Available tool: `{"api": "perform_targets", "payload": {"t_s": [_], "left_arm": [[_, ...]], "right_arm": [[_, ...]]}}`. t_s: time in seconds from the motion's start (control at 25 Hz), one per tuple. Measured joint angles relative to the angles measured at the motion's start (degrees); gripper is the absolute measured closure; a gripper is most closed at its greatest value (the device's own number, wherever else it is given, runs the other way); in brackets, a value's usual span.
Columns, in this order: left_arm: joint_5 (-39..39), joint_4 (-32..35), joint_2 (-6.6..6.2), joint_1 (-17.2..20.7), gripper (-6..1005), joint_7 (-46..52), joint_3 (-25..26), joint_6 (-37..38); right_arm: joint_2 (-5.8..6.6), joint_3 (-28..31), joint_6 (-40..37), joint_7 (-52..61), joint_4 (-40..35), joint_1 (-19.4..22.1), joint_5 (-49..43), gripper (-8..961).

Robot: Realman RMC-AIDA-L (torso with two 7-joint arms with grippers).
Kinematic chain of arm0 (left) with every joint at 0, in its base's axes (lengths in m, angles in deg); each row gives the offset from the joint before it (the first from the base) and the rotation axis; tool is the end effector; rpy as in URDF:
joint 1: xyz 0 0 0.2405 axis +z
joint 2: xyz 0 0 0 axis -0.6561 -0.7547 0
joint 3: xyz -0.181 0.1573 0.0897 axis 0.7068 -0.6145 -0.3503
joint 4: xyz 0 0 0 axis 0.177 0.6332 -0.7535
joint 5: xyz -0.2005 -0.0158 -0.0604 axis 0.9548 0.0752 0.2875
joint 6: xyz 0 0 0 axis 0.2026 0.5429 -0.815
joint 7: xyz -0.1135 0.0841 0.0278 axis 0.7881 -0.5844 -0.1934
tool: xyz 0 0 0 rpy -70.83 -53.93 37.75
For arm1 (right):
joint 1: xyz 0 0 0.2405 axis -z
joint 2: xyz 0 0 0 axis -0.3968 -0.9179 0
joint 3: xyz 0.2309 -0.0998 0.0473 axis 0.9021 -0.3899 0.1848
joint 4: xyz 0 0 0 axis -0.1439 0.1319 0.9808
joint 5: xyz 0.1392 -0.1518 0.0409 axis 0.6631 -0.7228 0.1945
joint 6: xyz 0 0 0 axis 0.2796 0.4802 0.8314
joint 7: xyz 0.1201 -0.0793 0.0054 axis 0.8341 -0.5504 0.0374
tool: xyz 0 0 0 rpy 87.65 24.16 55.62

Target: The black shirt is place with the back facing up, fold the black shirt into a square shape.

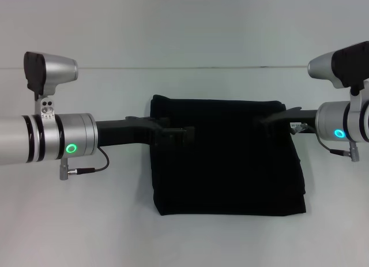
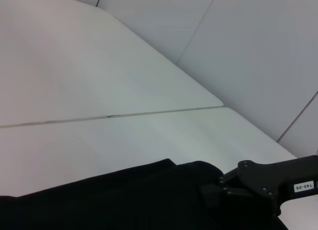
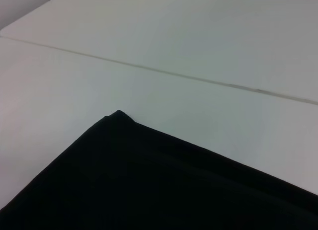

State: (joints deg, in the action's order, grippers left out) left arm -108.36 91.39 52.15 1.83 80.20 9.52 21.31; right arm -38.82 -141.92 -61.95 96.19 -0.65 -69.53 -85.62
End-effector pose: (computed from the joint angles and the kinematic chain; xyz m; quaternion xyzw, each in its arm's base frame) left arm -0.2274 0.3837 -0.0389 -0.8850 -0.3812 -0.2229 0.1476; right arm 0.2467 0.4296 -0.0476 -0.8821 0.3721 0.0813 0.2772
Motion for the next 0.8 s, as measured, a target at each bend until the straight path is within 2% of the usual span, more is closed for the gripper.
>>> {"api": "perform_targets", "payload": {"t_s": [0.52, 0.6, 0.8], "left_arm": [[0.2, 0.0, 0.00, 0.0, 111, 0.3, 0.3, -0.8], [0.2, 0.0, 0.00, -0.1, 111, 0.4, 0.3, -0.8], [0.2, 0.0, 0.00, -0.3, 111, 0.5, 0.3, -0.8]], "right_arm": [[-0.05, 0.0, -2.4, 0.0, -1.9, 0.9, 0.1, 846], [-0.19, 0.0, -4.5, 0.3, -4.9, 2.0, 0.1, 638], [-0.30, 0.0, -9.5, 3.5, -12.6, 4.0, 0.1, 430]]}}
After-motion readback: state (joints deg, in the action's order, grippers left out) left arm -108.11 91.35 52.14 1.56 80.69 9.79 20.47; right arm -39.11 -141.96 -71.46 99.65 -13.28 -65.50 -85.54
